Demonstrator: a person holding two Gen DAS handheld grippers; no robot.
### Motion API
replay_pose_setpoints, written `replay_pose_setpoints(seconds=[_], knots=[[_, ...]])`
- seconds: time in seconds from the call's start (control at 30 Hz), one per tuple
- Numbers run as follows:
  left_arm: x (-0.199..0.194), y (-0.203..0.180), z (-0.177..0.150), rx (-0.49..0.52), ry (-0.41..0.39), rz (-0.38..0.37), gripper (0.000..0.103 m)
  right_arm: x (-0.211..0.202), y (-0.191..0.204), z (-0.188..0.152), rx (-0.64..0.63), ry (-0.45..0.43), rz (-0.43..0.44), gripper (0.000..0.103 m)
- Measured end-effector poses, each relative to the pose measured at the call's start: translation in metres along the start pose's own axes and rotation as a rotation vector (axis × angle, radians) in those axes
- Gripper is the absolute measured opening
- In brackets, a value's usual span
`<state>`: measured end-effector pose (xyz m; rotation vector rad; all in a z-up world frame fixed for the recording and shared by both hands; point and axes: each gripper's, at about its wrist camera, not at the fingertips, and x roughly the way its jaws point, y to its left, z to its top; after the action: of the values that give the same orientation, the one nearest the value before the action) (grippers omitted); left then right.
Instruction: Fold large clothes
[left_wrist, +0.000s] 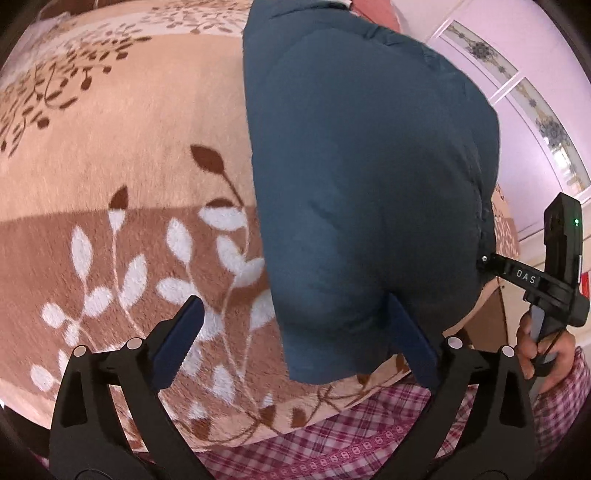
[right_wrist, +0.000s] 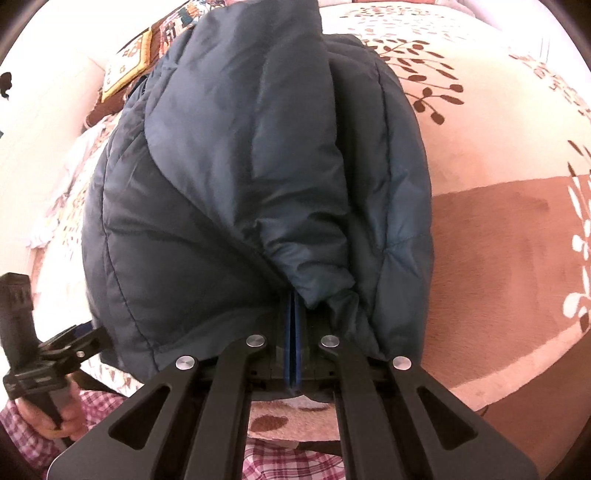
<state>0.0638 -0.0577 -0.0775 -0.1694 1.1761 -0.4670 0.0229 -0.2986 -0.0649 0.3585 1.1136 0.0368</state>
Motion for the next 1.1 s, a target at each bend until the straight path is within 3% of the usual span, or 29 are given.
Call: replay_pose_setpoints(seconds=[0.13,0.3,0.4,0.43,0.47,0.53,0.57,0.67,0.8,1.0,1.1], knots=[[-0.014,-0.007,0.01,0.04,-0.014,-0.001,0.097,-0.002,-0.008,0.001,0.007,0.002,0.049,0.0],[-0.031,-0.002,0.026,-0.02,-0.06,-0.033,0.097,-0.014,-0.018,0.002,-0.007,0.001,0.093,0.002],[-0.031,0.003,0.038,-0.056,-0.063,-0.076,0.097,-0.036,-0.022,0.0,-0.02,-0.028,0.118,0.014],[-0.031,0.006,0.04,-0.06,-0.063,-0.083,0.097,-0.047,-0.023,-0.001,-0.024,-0.049,0.132,0.028],[-0.03,0.005,0.043,-0.063,-0.061,-0.092,0.097,-0.06,-0.024,0.0,-0.029,-0.083,0.138,0.053],[-0.027,0.003,0.049,-0.066,-0.058,-0.096,0.097,-0.082,-0.029,0.003,-0.025,-0.164,0.121,0.077],[-0.025,0.004,0.051,-0.072,-0.056,-0.099,0.097,-0.091,-0.031,0.009,-0.017,-0.21,0.105,0.082],[-0.016,0.006,0.059,-0.104,-0.04,-0.125,0.097,-0.088,-0.043,0.027,0.022,-0.223,0.094,0.085],[-0.011,0.005,0.061,-0.103,-0.029,-0.15,0.097,-0.053,-0.06,0.045,0.124,-0.099,0.144,0.085],[0.002,0.003,0.07,-0.085,-0.02,-0.159,0.097,-0.024,-0.052,0.059,0.132,-0.037,0.149,0.087],[0.008,0.0,0.072,-0.049,-0.022,-0.138,0.099,-0.012,-0.051,0.064,0.132,-0.015,0.136,0.095]])
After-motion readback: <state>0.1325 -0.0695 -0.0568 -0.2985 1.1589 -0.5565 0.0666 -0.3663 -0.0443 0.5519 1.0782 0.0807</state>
